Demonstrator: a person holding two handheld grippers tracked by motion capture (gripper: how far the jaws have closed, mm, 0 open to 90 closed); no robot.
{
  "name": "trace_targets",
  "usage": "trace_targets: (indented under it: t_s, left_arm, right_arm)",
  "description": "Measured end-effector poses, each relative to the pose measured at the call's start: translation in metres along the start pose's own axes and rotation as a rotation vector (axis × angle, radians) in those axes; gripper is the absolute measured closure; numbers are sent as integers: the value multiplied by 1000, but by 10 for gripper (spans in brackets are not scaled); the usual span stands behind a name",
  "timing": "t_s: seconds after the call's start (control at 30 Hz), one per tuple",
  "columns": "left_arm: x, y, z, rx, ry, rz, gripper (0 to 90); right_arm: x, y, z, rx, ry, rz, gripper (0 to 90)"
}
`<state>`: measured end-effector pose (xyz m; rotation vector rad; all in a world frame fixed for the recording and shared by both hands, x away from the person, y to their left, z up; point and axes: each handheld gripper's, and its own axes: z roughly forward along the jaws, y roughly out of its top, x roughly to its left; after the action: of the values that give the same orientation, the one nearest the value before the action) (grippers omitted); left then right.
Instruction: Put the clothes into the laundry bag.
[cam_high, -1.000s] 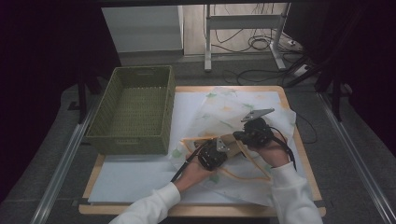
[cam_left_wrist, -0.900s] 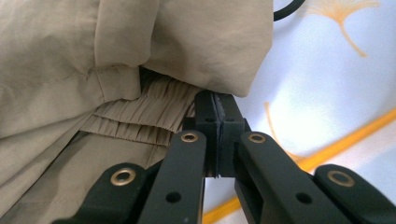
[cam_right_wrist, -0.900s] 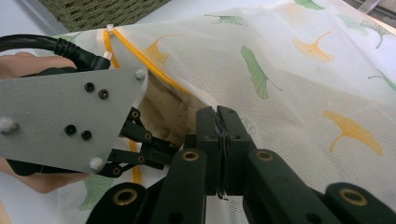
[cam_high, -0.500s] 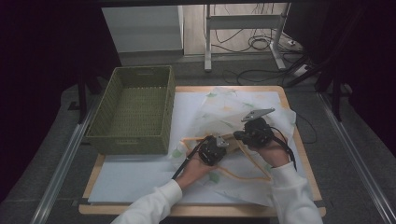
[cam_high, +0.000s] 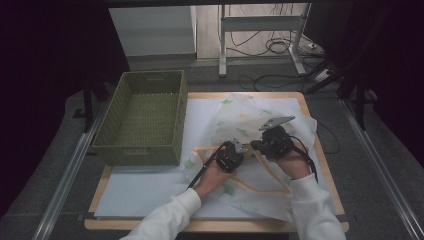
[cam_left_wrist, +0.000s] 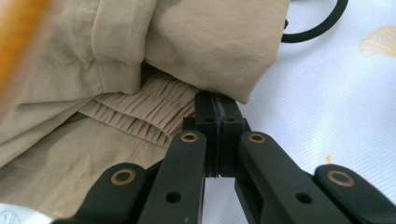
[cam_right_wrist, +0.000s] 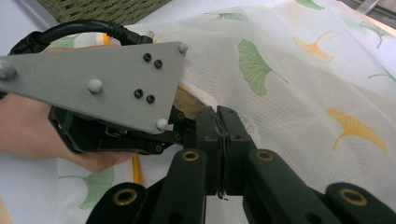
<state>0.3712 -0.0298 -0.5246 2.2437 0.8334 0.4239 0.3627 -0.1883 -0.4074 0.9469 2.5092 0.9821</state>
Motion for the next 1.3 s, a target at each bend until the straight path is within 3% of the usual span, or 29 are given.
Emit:
trace_targets:
  t_s: [0.17,0.4,0.57,0.73,1.0,1.17,1.3]
  left_arm:
    - [2,-2,-2,1,-32,-27,900]
    - [1,-3,-7,3,-56,-21,900]
    - [-4,-5,-17,1,-81,-5,900]
    - [-3,-9,-26,-16,-122,-34,900]
    - [0,-19,-44,-24,-141,-32,900]
    - [-2,-23,-40,-11,-119,-18,900]
    - [-2,-19,-25,1,-61,18,900]
  right_arm:
    - [-1,-1,1,5,-2,4,872]
    - [0,-1,2,7,-2,0,872]
    - [-1,-1,2,7,-1,-2,872]
    - [0,-1,1,8,-2,3,872]
    - [-1,-2,3,14,-1,5,872]
    - [0,-2,3,12,-2,-3,872]
    - [0,-2,4,14,-1,-3,872]
